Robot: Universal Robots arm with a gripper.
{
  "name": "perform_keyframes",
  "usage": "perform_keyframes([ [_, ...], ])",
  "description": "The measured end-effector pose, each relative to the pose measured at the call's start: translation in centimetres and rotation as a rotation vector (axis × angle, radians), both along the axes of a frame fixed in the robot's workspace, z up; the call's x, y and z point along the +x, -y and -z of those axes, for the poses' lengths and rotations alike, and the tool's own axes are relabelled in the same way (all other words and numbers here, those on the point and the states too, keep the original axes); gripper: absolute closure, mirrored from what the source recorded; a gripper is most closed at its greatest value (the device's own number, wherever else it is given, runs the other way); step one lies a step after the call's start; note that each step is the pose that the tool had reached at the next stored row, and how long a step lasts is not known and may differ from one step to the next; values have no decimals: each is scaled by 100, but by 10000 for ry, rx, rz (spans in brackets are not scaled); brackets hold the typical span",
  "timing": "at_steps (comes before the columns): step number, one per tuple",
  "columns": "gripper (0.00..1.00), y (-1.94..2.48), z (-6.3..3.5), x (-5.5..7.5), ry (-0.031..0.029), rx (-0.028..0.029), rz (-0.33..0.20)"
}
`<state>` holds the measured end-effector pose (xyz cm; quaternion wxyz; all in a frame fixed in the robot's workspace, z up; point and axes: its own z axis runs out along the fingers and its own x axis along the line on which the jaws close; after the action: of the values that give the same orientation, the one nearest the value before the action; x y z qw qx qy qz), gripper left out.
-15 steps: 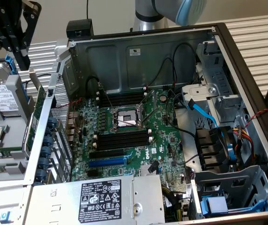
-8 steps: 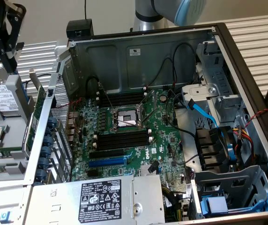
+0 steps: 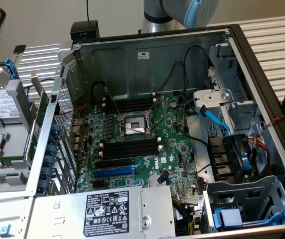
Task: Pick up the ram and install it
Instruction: 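Reach for the ram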
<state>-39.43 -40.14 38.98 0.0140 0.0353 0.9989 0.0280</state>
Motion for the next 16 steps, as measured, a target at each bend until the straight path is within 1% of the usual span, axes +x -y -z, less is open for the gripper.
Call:
perform_keyframes([
  [6,90,0,5,-244,-3,0,0],
  [12,90,0,16,-412,-21,0,0],
  [14,90,0,21,-455,-37,0,0],
  [16,90,1,25,-474,-73,1,0],
])
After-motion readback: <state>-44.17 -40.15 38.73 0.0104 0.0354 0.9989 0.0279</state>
